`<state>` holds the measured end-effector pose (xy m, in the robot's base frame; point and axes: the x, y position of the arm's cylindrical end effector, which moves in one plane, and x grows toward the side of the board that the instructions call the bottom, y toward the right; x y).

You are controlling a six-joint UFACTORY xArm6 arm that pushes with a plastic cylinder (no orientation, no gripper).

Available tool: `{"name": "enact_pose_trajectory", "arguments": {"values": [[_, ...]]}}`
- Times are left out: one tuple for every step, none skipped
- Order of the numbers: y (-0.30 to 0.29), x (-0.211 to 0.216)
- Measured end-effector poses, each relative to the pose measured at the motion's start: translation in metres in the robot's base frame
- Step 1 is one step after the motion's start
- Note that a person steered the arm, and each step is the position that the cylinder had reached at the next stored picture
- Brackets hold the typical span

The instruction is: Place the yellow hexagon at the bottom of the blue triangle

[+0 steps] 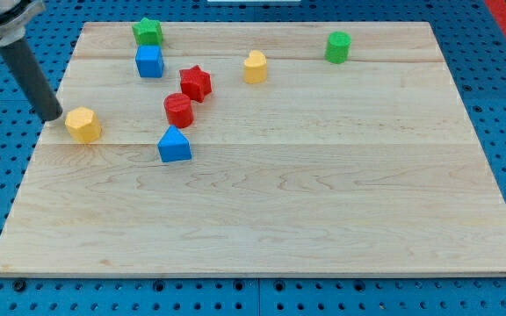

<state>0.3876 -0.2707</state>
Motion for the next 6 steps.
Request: {"name": "enact_pose_trajectory", "arguments": {"values": [[0.054,0.021],[0.069,0.068],[0.088,0.094],[0.053,0.098],[0.064,0.112],[0.124,0.114]]}}
